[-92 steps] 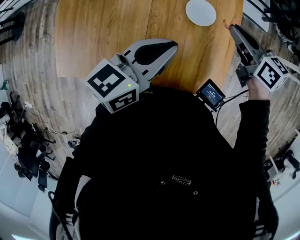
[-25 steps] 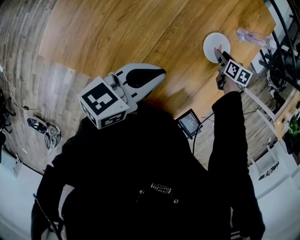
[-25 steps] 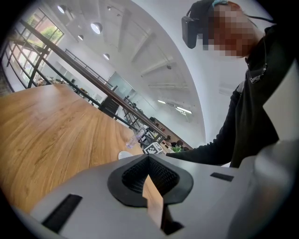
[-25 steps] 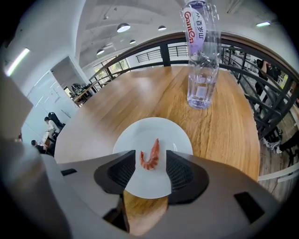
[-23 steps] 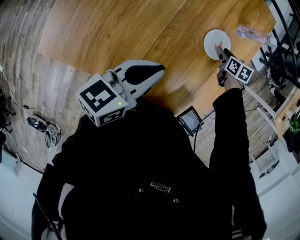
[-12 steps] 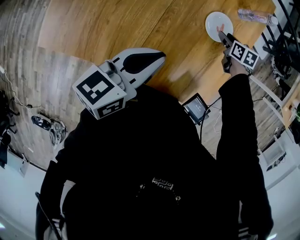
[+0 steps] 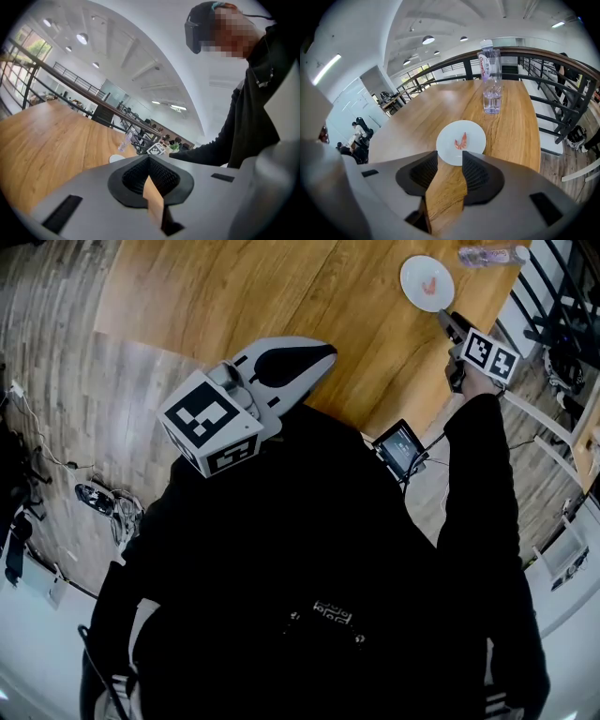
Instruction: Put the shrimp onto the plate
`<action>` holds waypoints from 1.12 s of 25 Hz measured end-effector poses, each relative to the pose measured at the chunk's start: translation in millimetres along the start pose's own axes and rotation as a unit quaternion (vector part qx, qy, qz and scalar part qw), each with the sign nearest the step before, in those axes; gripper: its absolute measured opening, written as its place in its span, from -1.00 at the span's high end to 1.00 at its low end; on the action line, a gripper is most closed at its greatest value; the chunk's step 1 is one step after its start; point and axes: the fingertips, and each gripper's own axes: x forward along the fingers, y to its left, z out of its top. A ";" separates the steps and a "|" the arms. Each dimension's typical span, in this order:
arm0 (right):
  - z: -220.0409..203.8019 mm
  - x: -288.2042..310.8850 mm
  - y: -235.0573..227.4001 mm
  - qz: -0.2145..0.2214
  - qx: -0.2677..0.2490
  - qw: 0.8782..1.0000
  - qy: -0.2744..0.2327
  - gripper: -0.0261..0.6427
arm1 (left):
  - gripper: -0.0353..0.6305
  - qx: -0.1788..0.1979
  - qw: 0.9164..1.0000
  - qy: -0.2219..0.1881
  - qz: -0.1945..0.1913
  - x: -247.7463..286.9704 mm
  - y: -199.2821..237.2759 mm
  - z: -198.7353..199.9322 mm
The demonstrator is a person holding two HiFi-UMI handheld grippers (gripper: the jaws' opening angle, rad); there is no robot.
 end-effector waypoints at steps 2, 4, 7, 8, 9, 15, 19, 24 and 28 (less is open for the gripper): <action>-5.5 -11.4 6.2 0.013 -0.005 1.000 0.000 0.50 | 0.88 0.037 0.999 0.015 0.005 -2.1 -7.8 0.7; -5.5 -19.5 15.4 0.031 -0.006 0.999 -0.005 0.62 | 0.88 0.048 0.999 0.013 0.003 -5.6 -11.6 5.9; 0.5 -33.3 39.2 0.083 0.000 0.996 -0.040 0.82 | 0.88 0.065 0.998 0.005 -0.004 -12.4 -17.3 16.8; -0.6 -39.3 47.1 0.099 -0.003 0.994 -0.050 0.83 | 0.88 0.074 0.997 0.003 -0.008 -14.1 -20.7 19.6; -4.4 -45.8 53.4 0.112 -0.010 0.992 -0.054 0.84 | 0.88 0.079 0.997 0.002 -0.013 -15.2 -24.7 21.7; -31.2 -91.2 80.1 0.139 -0.050 0.987 -0.069 0.86 | 0.88 0.040 0.997 -0.015 -0.057 -13.0 -36.1 25.8; -61.6 -123.4 93.5 0.140 -0.063 0.985 -0.081 0.86 | 0.88 0.065 0.995 -0.004 -0.074 -13.2 -45.5 22.5; -81.9 -168.7 98.3 0.139 -0.030 0.981 -0.131 0.86 | 0.88 0.098 0.990 0.010 -0.103 -6.2 -61.3 21.0; -78.4 -213.6 124.6 0.143 -0.021 0.970 -0.195 0.86 | 0.88 0.125 0.984 0.016 -0.126 2.3 -75.5 26.7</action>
